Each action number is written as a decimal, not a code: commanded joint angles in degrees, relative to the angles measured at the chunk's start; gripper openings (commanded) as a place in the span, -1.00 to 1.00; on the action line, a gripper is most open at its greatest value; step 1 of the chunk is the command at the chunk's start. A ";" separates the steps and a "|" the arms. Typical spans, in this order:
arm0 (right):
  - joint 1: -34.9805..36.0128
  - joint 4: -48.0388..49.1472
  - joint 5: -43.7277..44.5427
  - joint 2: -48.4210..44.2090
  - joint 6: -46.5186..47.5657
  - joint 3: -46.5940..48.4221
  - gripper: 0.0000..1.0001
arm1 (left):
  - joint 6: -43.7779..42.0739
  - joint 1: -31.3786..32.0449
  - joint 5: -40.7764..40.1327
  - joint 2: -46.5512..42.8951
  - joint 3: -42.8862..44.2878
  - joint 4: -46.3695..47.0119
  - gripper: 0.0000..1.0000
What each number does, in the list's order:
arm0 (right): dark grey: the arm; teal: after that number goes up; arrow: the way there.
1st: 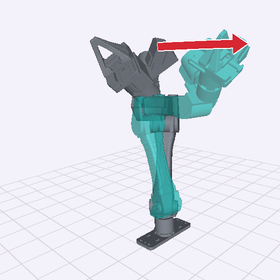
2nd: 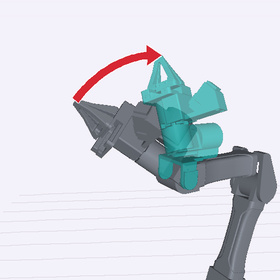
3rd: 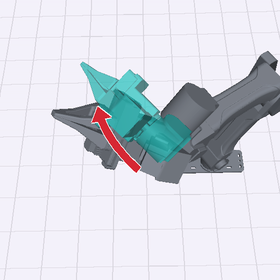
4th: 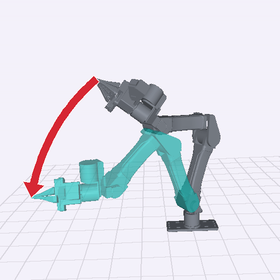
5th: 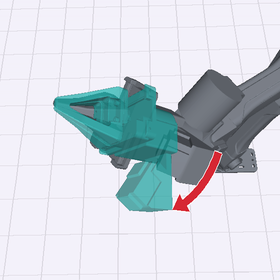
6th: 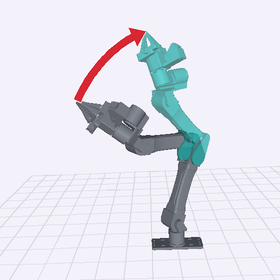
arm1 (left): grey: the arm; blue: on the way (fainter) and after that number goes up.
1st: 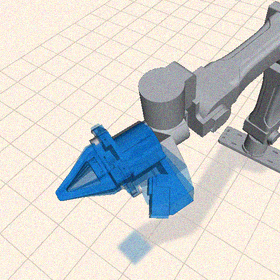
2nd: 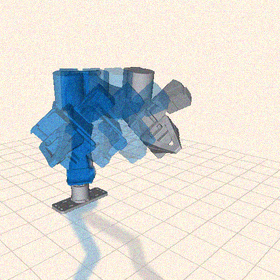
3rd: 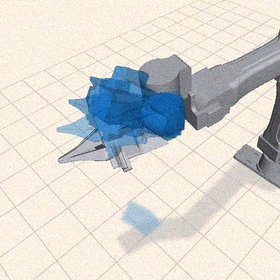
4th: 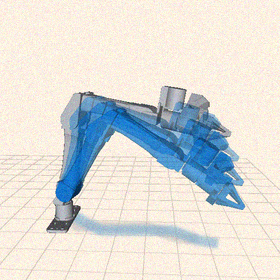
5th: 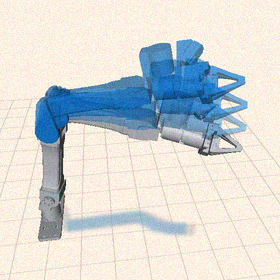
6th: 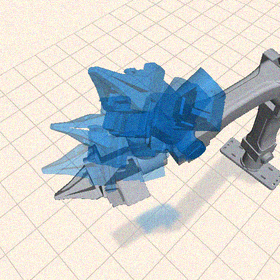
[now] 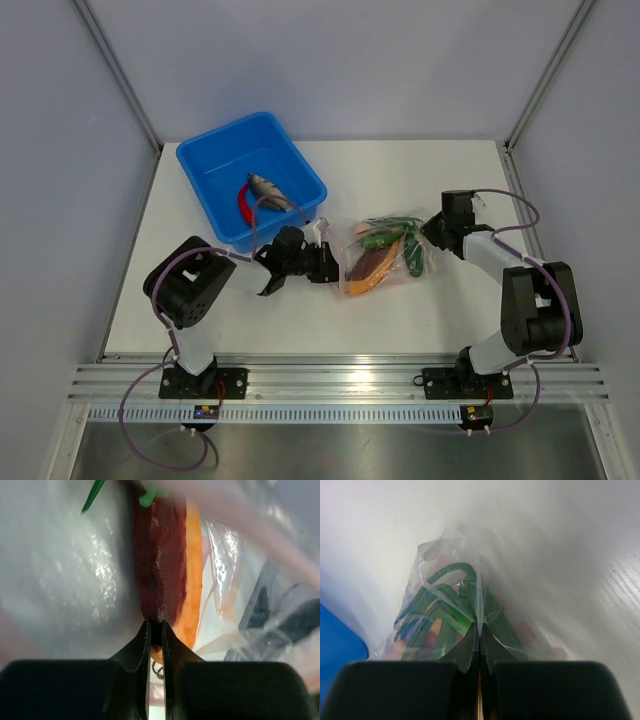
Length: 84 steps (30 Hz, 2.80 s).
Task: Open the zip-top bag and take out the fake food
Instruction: Pick up the food from the zipper food storage bag.
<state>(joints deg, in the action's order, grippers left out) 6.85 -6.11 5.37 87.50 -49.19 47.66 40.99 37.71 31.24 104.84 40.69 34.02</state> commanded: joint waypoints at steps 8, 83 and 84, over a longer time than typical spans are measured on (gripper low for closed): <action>-0.26 -1.01 5.62 -2.95 -2.32 0.24 -1.00 | -2.58 -1.24 -16.12 -14.56 -7.37 3.68 -1.00; 39.45 -0.83 12.72 -19.04 23.26 -5.12 0.31 | 5.15 0.78 -14.46 -0.42 7.74 13.44 -1.00; 40.16 -0.83 13.96 -19.04 23.61 -5.21 0.31 | 5.24 0.78 -14.37 -0.25 7.57 14.14 -1.00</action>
<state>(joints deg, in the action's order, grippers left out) 44.69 -6.33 13.54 68.36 -27.11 42.92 45.10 38.24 14.96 104.12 46.98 40.86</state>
